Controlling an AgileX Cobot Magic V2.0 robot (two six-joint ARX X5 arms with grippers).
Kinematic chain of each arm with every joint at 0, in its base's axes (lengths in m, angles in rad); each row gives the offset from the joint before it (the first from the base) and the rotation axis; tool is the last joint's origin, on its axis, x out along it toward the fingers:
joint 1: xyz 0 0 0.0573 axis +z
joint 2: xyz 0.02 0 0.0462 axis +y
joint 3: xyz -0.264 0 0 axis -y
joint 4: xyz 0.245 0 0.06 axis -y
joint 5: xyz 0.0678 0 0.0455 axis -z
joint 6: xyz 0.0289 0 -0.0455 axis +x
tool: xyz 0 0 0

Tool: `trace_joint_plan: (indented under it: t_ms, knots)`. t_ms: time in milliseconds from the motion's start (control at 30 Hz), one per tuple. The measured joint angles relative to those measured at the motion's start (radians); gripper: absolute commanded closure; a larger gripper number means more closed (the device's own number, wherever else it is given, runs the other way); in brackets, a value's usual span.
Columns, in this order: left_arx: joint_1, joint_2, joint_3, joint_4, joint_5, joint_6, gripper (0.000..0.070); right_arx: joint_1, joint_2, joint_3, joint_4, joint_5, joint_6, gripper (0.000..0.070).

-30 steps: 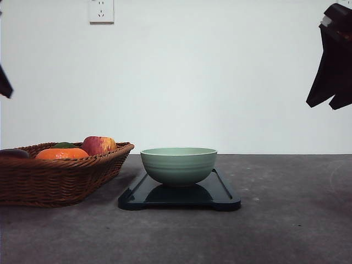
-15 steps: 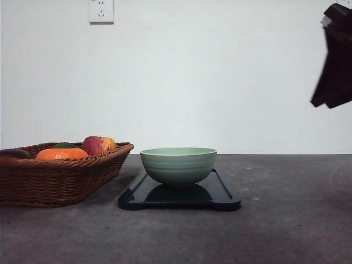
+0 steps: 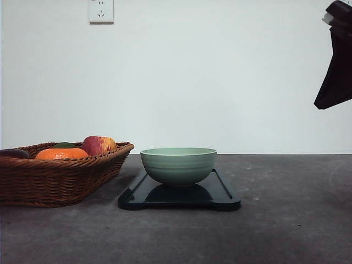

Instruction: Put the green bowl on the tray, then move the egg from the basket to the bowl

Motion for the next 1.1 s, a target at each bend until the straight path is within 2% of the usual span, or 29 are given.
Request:
trace_joint_plan:
  t_ms: [167, 300, 433, 567, 700, 800, 1100]
  knots:
    - [0.020, -0.037, -0.006, 0.012, 0.000, 0.026, 0.0681, 0.000, 0.000, 0.000, 0.000, 0.000, 0.000, 0.0683]
    - [0.097, -0.142, -0.079, 0.133, 0.001, 0.068, 0.0681, 0.000, 0.000, 0.000, 0.000, 0.000, 0.000, 0.0684]
    - [0.188, -0.292, -0.243, 0.273, 0.086, 0.103, 0.0681, 0.000, 0.000, 0.000, 0.000, 0.000, 0.000, 0.0683]
    - [0.263, -0.425, -0.380, 0.302, 0.194, 0.123, 0.0681, 0.000, 0.000, 0.000, 0.000, 0.000, 0.000, 0.0683]
    - [0.280, -0.520, -0.448, 0.312, 0.203, 0.132, 0.0681, 0.000, 0.000, 0.000, 0.000, 0.000, 0.000, 0.0683]
    - [0.294, -0.567, -0.465, 0.361, 0.202, 0.142, 0.0681, 0.000, 0.000, 0.000, 0.001, 0.000, 0.000, 0.0683]
    - [0.299, -0.565, -0.465, 0.386, 0.202, 0.143, 0.0681, 0.000, 0.000, 0.000, 0.001, 0.000, 0.000, 0.0683]
